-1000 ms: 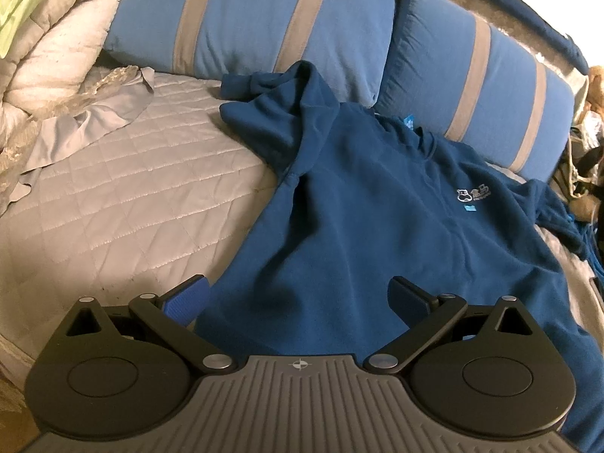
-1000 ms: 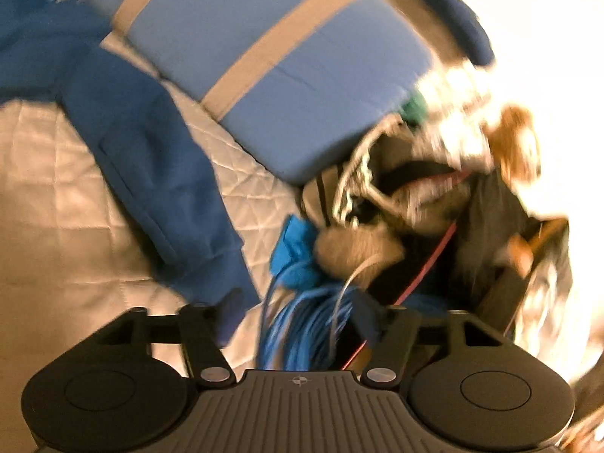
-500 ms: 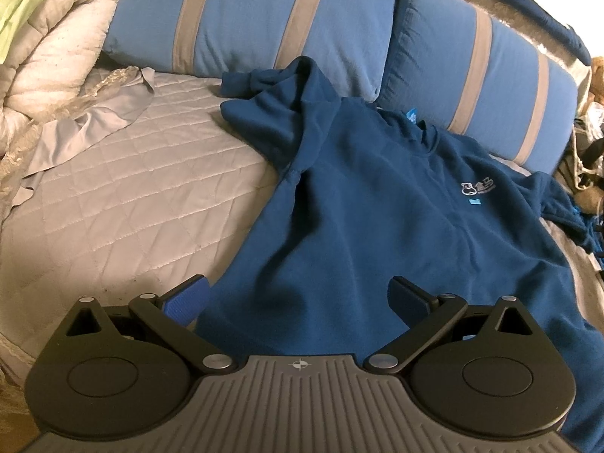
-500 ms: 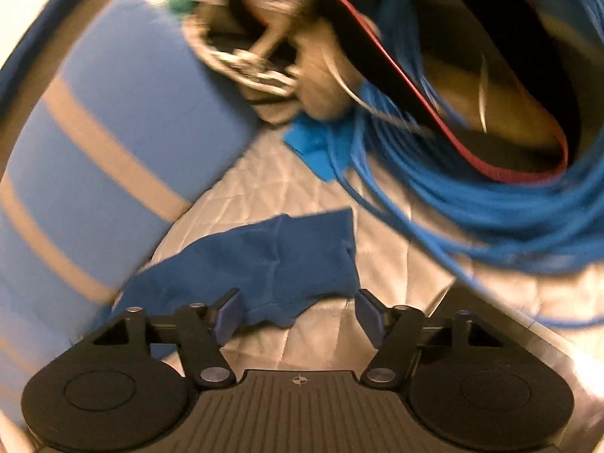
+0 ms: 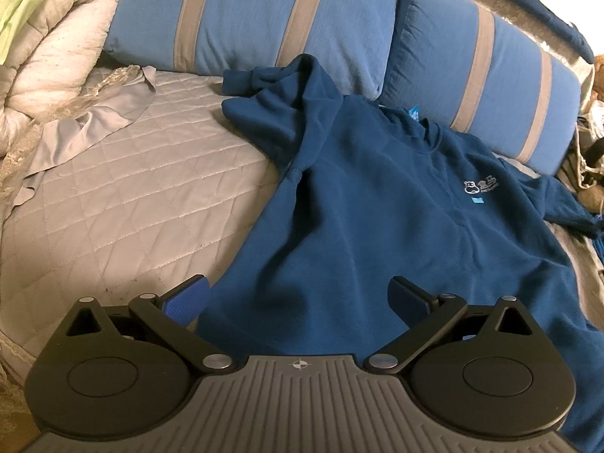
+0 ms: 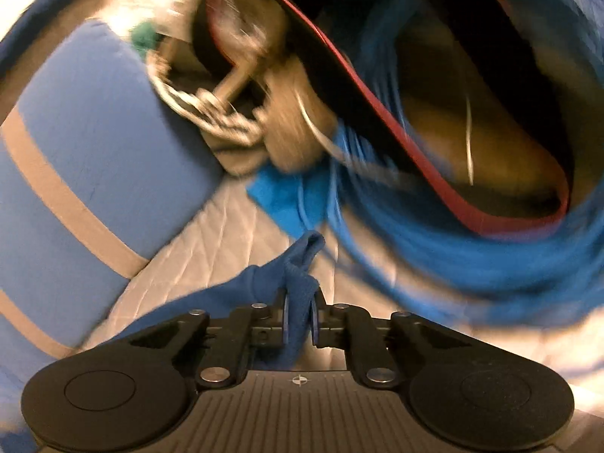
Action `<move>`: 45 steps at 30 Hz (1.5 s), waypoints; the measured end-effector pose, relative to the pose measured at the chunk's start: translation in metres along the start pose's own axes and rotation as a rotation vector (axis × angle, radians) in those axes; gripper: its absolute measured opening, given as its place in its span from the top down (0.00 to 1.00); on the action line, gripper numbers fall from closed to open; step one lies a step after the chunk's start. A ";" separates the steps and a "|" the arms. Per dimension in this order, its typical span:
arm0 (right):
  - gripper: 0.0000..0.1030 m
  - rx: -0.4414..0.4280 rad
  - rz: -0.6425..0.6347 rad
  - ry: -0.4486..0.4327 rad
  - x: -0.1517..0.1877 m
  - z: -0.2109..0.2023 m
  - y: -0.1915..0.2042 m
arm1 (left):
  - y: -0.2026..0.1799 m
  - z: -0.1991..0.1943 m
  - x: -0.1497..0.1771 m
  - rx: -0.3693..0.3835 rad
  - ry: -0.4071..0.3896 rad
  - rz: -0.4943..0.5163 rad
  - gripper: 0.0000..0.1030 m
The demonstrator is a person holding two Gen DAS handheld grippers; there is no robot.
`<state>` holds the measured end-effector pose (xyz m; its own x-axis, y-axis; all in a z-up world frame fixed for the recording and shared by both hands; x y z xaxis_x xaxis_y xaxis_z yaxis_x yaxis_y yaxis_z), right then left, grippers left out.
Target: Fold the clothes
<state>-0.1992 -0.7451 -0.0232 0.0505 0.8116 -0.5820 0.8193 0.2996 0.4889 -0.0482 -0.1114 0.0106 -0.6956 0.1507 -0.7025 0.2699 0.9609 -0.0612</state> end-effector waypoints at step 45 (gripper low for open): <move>0.11 -0.092 -0.730 -0.169 0.046 -0.099 0.086 | 0.010 -0.006 0.004 0.052 -0.051 -0.055 0.00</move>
<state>-0.1831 -0.6323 0.0561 -0.3937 0.3055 -0.8670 0.6275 0.7786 -0.0105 -0.0524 -0.0997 0.0119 -0.6757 0.0851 -0.7322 0.2675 0.9539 -0.1361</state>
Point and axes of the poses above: each gripper's, at about its wrist camera, not at the fingertips, and z roughly the way its jaws point, y to its left, x to its underside, the point moved 4 cm from there along z, roughly the way its jaws point, and after that the axes turned 7 degrees about z, right-handed, at the moved point
